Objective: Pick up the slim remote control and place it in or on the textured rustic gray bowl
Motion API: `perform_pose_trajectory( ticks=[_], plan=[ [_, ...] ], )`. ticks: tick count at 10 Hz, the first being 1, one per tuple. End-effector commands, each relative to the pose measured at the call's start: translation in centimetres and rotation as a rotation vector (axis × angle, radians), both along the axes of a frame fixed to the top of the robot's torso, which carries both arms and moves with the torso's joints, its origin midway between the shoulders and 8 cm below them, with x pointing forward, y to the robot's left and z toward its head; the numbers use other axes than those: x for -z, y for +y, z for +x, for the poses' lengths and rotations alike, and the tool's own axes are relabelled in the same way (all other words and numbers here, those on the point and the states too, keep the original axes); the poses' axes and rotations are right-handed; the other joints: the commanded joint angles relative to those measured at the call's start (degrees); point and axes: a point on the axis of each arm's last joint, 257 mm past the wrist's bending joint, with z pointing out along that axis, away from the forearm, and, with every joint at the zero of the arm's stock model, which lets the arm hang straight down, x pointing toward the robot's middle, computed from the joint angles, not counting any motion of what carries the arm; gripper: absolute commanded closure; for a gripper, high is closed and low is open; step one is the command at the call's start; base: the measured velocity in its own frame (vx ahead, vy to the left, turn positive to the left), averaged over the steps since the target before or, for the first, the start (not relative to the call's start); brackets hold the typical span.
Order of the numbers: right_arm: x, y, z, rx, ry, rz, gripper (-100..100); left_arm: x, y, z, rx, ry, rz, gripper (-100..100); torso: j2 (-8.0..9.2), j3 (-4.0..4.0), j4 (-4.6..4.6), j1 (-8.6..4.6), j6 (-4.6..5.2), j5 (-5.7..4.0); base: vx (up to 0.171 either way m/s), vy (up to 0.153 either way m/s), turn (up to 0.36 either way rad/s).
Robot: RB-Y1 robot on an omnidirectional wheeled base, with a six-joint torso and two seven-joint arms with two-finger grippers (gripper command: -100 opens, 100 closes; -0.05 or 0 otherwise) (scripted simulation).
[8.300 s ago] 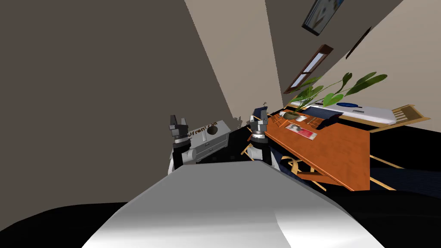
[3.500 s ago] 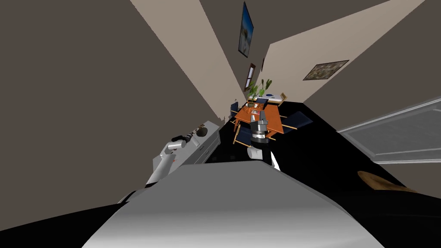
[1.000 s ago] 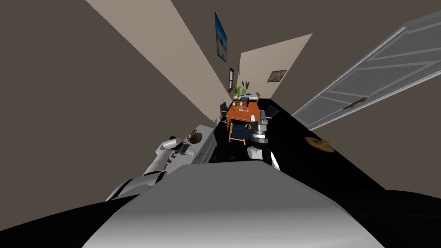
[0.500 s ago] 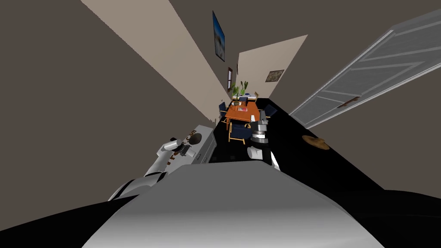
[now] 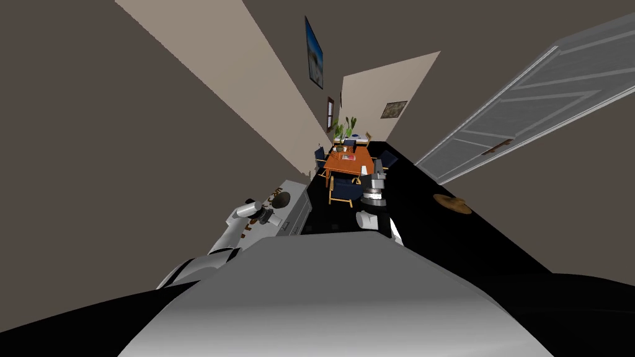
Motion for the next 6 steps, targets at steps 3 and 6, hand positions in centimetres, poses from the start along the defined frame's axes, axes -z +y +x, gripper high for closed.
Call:
perform_pose_trajectory(
  ticks=[3,6],
  plan=[
    [0.0,0.0,0.0,0.000,0.000,0.000,0,0.0,0.0,0.0,-0.001,-0.001,0.000,0,0.01,0.00,-0.01,0.00,0.01,0.00,0.000,0.000,0.000],
    [0.0,0.0,0.0,0.000,0.000,0.000,0,-1.9,-0.1,0.9,0.018,0.002,-0.001,100,0.01,0.00,0.00,-0.09,-0.03,-0.04,0.005,-0.018,0.088]
  ],
)
